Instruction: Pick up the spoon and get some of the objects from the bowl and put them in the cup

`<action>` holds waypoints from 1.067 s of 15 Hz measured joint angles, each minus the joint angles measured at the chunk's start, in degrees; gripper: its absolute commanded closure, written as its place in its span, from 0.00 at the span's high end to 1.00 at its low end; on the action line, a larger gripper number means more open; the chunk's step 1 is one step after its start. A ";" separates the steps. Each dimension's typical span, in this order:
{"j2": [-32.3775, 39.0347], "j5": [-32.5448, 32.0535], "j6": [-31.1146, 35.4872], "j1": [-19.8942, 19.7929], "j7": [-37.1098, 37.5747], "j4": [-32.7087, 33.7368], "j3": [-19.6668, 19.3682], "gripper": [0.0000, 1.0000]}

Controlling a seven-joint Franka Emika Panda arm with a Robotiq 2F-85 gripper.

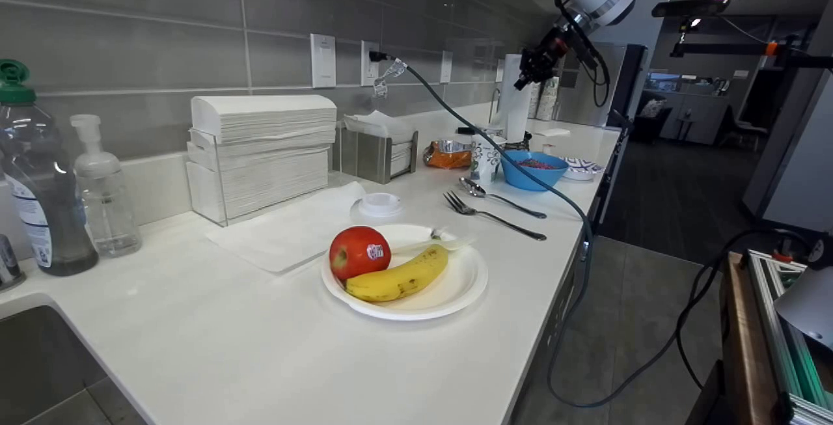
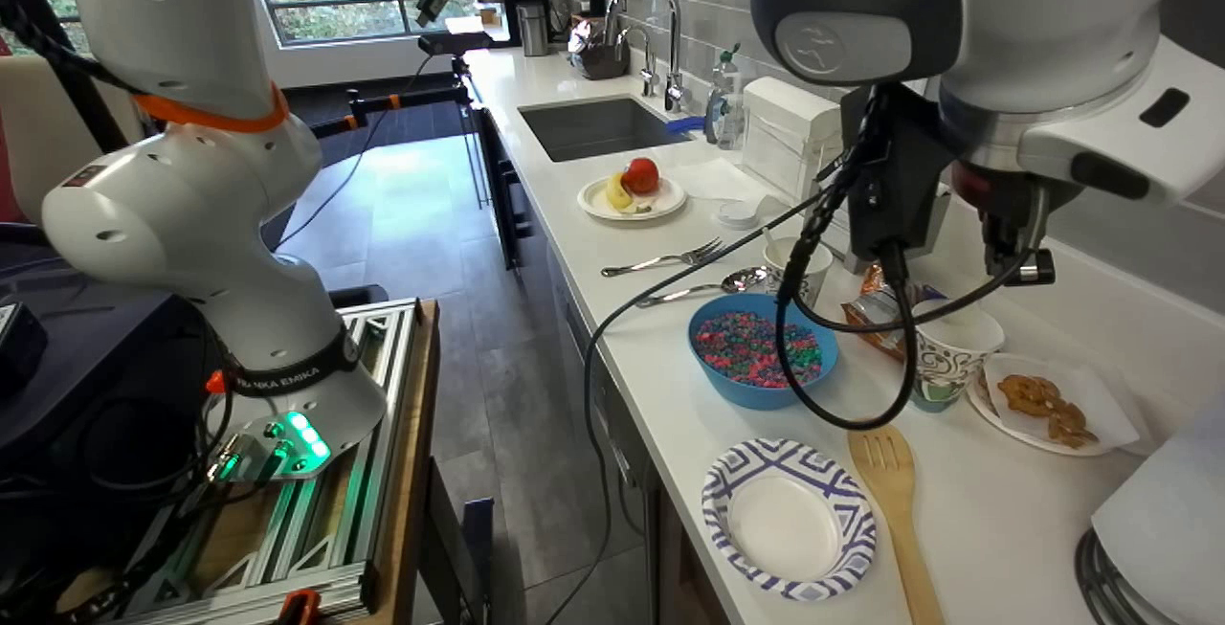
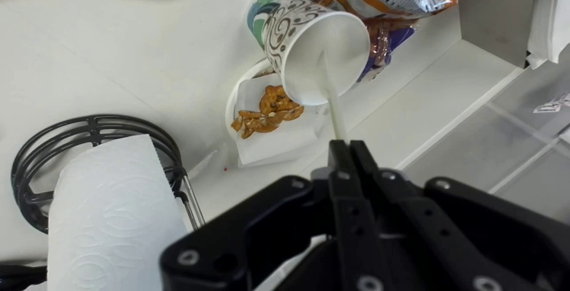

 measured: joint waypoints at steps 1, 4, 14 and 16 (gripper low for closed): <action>-0.27 0.12 0.00 -0.13 0.00 -0.07 0.07 0.01; -1.15 0.22 0.00 -0.30 0.00 -0.69 0.09 0.01; -1.97 0.22 0.00 -0.22 0.00 -1.71 0.69 0.01; -2.60 0.80 -0.08 -0.31 0.00 -2.21 0.72 0.01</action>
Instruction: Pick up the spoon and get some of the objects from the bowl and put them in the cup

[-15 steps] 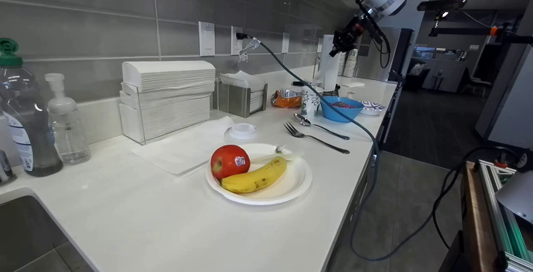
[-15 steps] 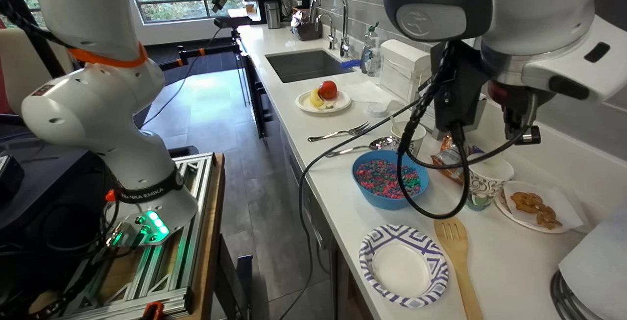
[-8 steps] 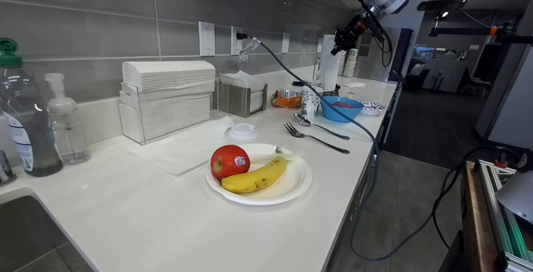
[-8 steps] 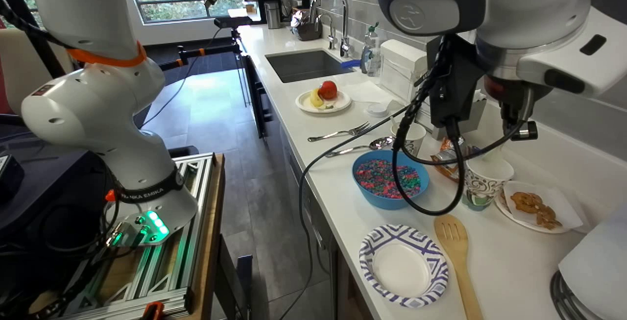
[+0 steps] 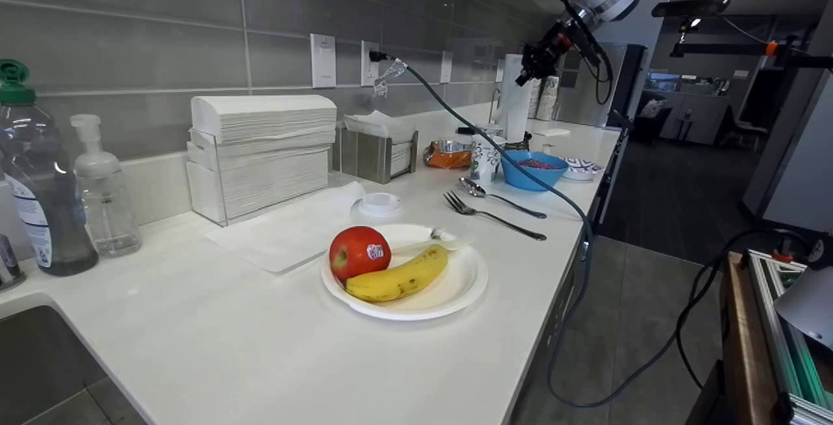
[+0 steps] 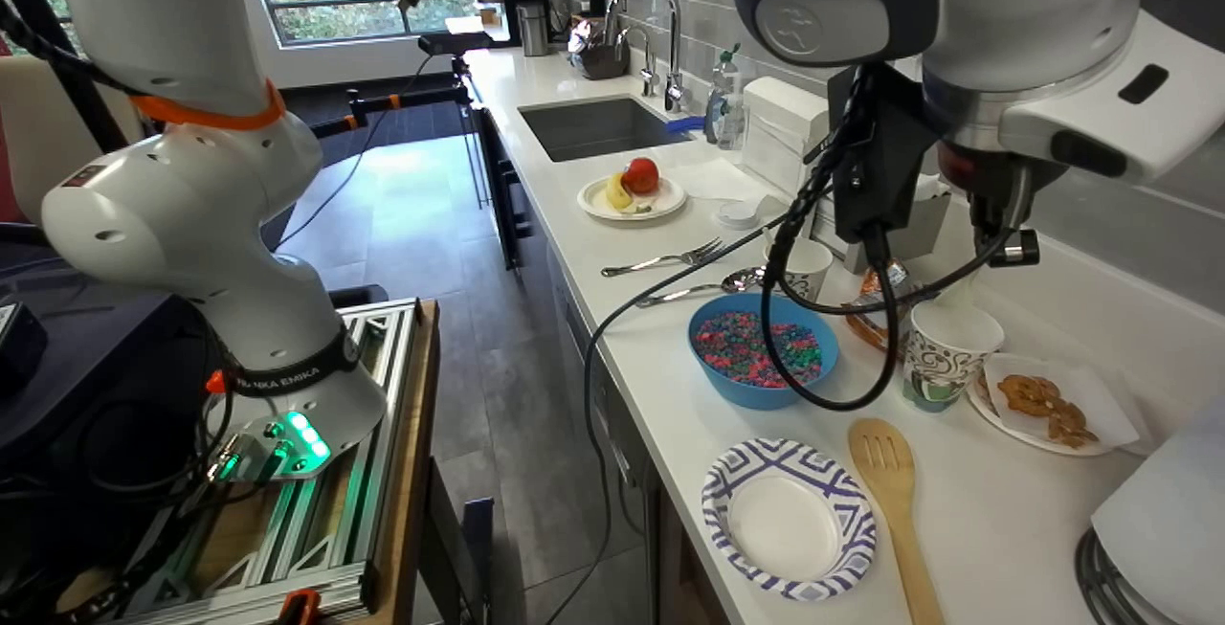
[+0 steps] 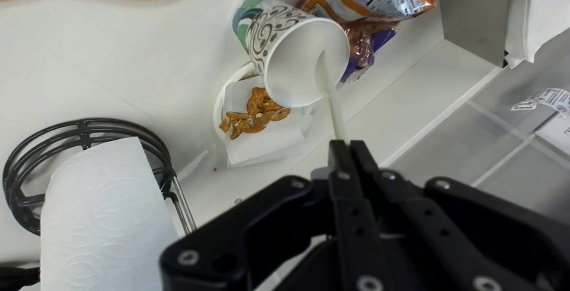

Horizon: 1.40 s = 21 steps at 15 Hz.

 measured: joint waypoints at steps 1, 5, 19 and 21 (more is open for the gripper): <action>-0.60 0.73 -0.13 -0.17 -0.03 -0.46 0.00 0.01; -3.87 6.80 -6.48 -2.19 -3.04 -2.42 -0.44 0.01; -6.75 -5.22 -28.99 -5.66 -12.10 -4.33 -8.29 0.01; -6.54 -6.15 -27.61 -5.16 -12.03 -4.90 -8.13 0.01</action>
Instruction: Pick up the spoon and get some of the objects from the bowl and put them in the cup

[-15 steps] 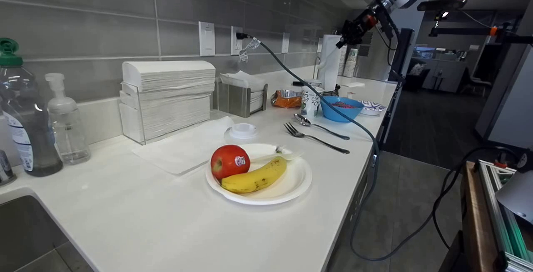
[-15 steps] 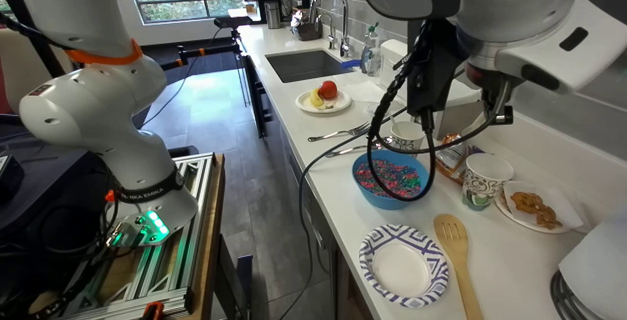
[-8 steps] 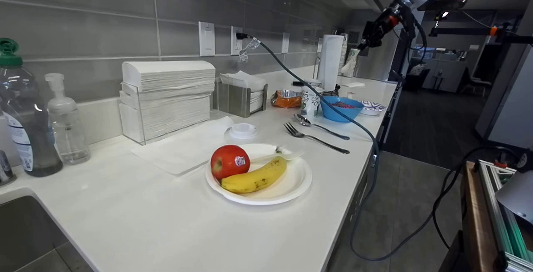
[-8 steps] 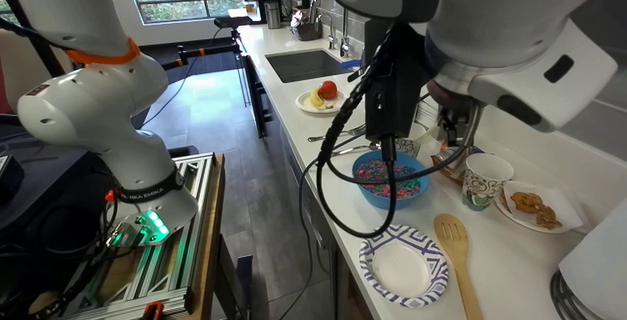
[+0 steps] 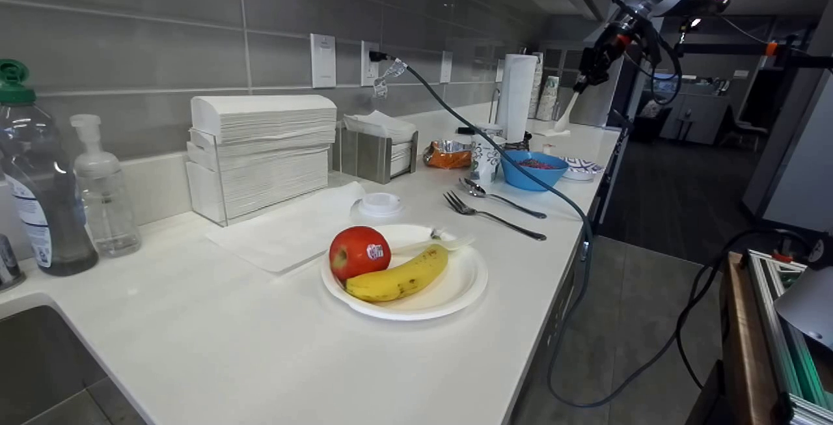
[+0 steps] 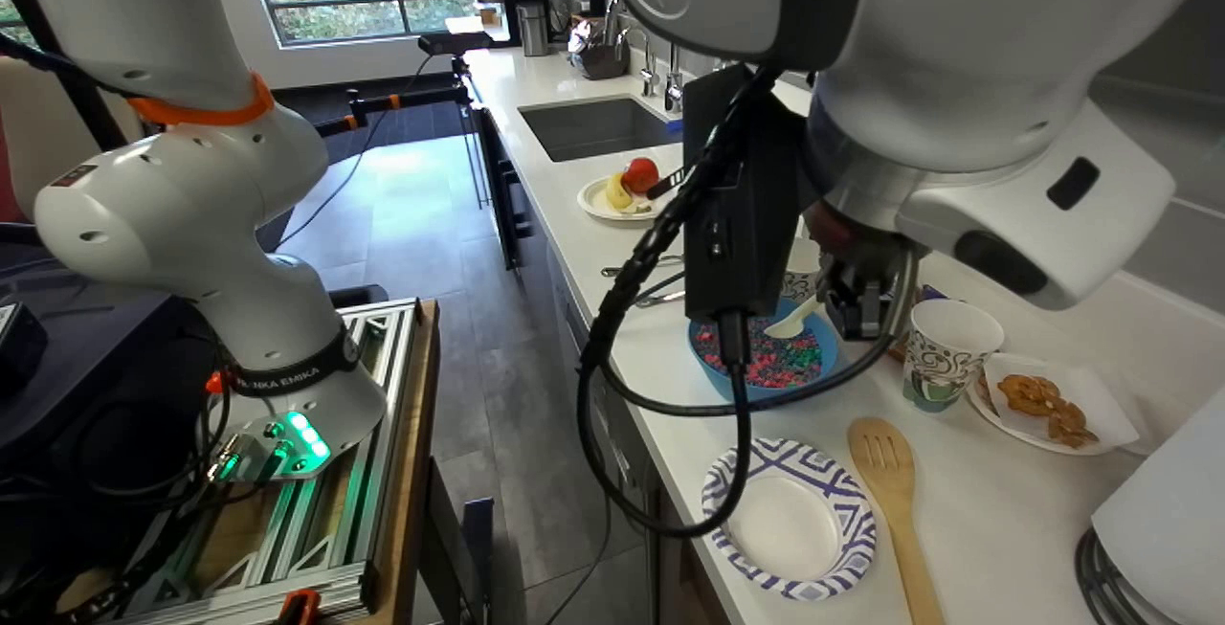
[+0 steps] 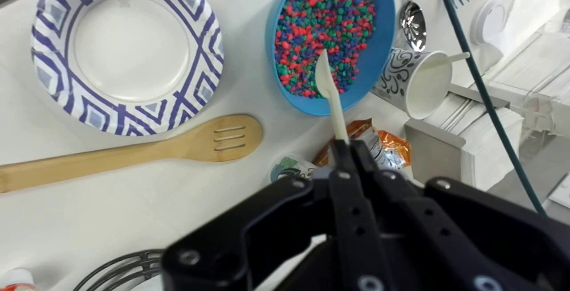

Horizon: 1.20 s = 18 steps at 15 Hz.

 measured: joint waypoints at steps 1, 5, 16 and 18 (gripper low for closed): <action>0.19 -0.23 0.70 0.29 0.03 -0.26 0.20 0.01; 1.20 -1.07 3.47 1.65 0.30 -1.25 1.35 0.01; 5.98 -7.61 12.34 5.23 5.78 -2.76 5.82 0.01; 6.64 -8.27 12.49 5.60 6.52 -2.75 6.51 0.01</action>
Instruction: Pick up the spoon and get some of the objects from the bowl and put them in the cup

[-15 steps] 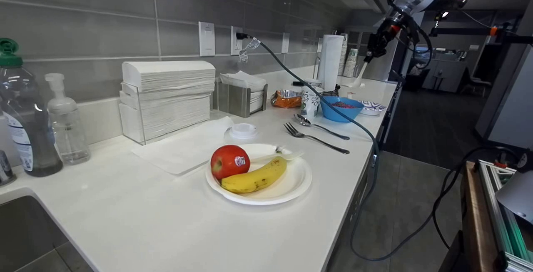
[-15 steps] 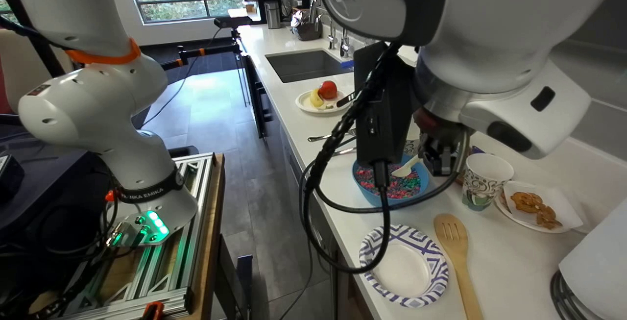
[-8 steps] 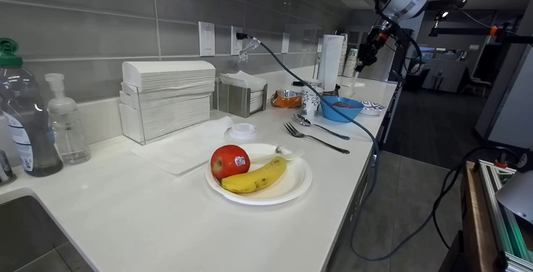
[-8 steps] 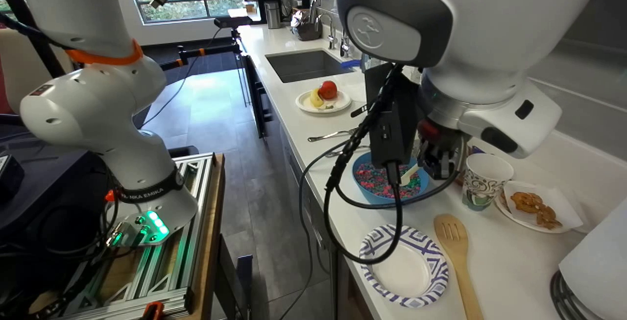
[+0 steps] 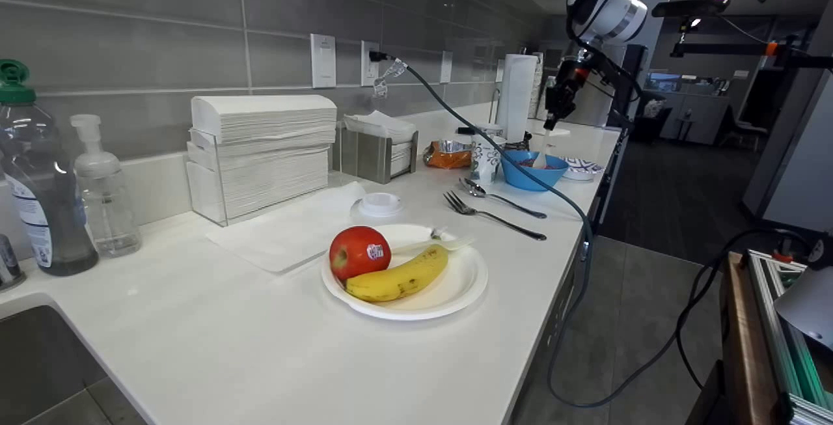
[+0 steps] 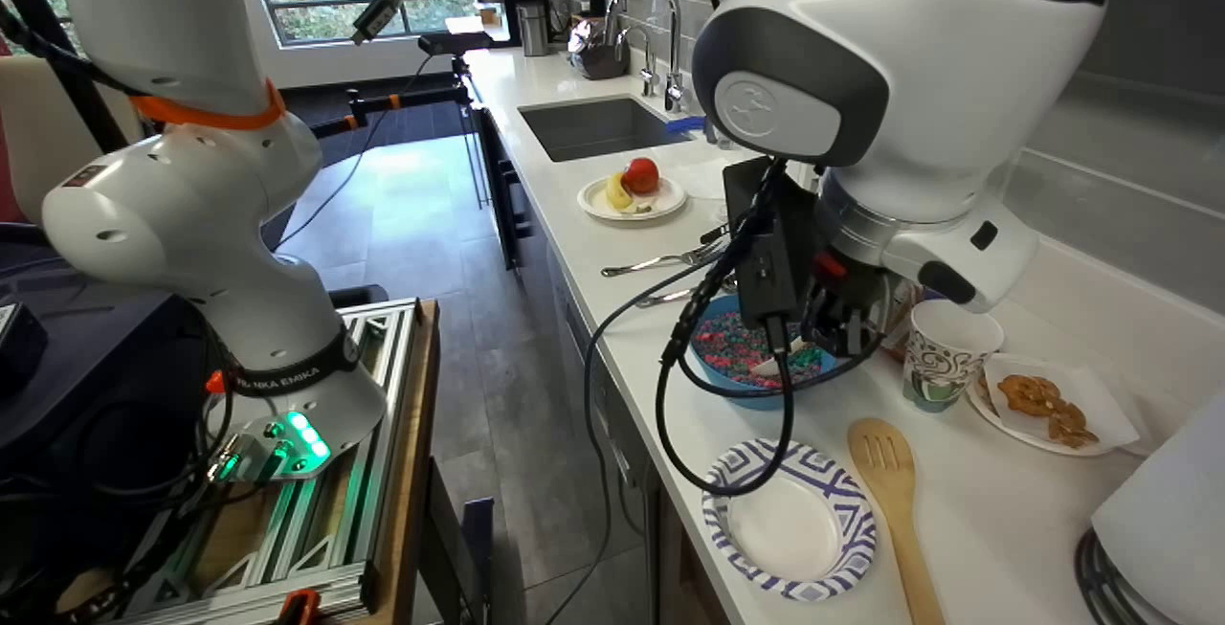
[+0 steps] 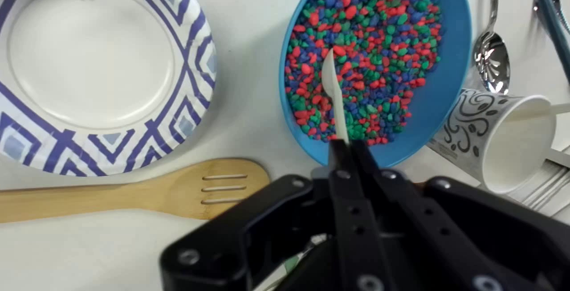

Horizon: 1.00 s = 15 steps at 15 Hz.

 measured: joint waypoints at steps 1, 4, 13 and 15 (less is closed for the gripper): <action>0.25 -0.19 0.00 0.08 0.38 0.00 0.33 0.01; 0.91 -0.21 -0.01 0.09 0.67 0.01 1.01 0.01; 2.30 1.49 -1.03 -0.99 1.14 0.17 1.21 0.01; 2.55 2.62 -1.57 -1.57 1.15 0.22 1.21 0.01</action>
